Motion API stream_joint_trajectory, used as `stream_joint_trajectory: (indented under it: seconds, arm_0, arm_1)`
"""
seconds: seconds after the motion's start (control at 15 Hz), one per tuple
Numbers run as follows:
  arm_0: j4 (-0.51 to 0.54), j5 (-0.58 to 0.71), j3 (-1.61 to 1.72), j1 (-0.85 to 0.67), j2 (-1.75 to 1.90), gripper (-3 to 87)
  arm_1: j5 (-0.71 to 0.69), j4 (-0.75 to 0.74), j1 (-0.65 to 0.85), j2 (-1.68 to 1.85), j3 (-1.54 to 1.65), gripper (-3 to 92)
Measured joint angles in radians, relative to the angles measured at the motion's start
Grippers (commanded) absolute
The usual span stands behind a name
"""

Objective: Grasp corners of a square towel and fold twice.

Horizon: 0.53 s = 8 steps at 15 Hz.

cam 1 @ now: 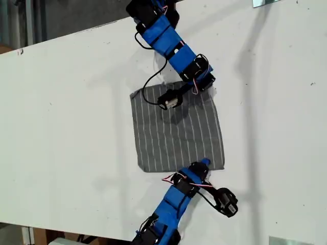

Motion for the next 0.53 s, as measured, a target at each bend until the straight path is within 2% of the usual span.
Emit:
stream_joint_trajectory:
  seconds: [0.53]
  arm_0:
    - [-0.003, -0.009, -0.058, 0.087, -0.109, 24.6]
  arm_1:
    - [0.005, 0.000, 0.000, -0.002, 0.000, -0.1]
